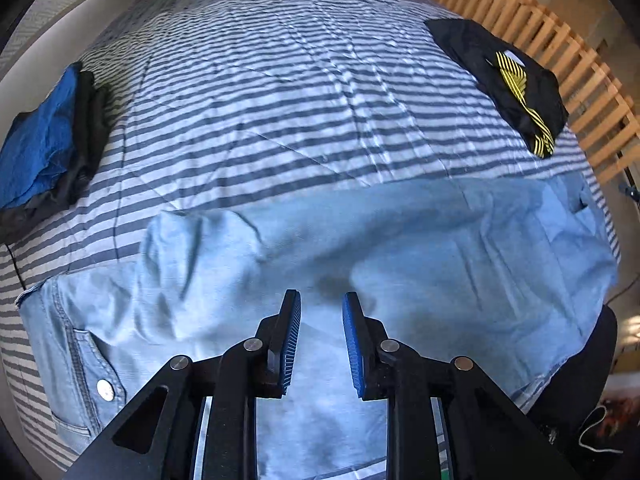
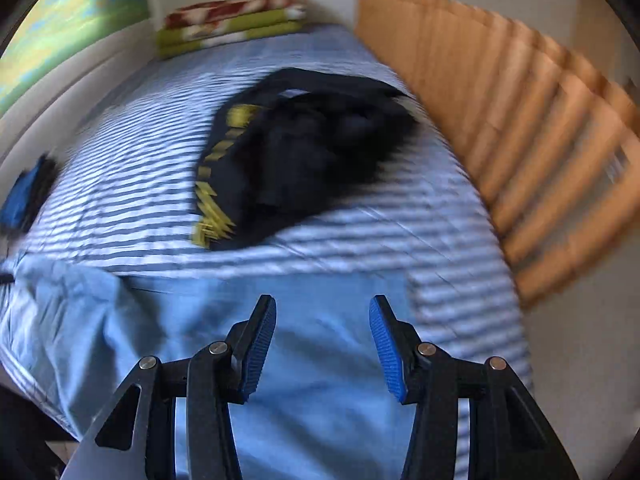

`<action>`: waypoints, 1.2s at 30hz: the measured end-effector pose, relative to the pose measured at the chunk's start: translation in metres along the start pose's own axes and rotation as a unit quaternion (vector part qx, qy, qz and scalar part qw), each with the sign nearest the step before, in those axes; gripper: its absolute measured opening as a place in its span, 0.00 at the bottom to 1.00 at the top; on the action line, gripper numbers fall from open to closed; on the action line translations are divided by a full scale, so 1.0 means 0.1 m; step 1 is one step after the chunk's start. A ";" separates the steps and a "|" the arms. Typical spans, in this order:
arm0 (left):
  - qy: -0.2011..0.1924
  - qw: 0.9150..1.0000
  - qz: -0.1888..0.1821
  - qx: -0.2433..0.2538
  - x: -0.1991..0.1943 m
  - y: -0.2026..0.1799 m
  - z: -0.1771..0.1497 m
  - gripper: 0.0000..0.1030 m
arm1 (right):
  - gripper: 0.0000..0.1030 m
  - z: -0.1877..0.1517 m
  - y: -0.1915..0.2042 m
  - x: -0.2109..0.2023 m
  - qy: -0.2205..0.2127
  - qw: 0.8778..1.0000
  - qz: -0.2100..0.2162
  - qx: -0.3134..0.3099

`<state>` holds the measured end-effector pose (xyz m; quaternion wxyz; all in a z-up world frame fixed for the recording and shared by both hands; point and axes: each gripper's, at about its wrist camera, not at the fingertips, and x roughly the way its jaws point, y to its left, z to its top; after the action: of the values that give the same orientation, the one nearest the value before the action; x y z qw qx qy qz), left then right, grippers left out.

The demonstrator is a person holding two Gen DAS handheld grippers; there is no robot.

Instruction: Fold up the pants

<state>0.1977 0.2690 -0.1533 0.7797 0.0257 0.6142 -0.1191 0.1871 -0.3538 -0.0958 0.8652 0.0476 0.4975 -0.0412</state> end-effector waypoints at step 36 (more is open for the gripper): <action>0.026 0.999 -0.010 0.033 0.33 -0.57 0.13 0.25 | 0.22 0.15 -0.42 0.63 0.011 1.000 -0.008 0.021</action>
<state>0.2045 0.2058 -0.1762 0.7609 0.0482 0.6304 -0.1460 0.2265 -0.3993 -0.1451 0.8582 0.0621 0.5061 -0.0585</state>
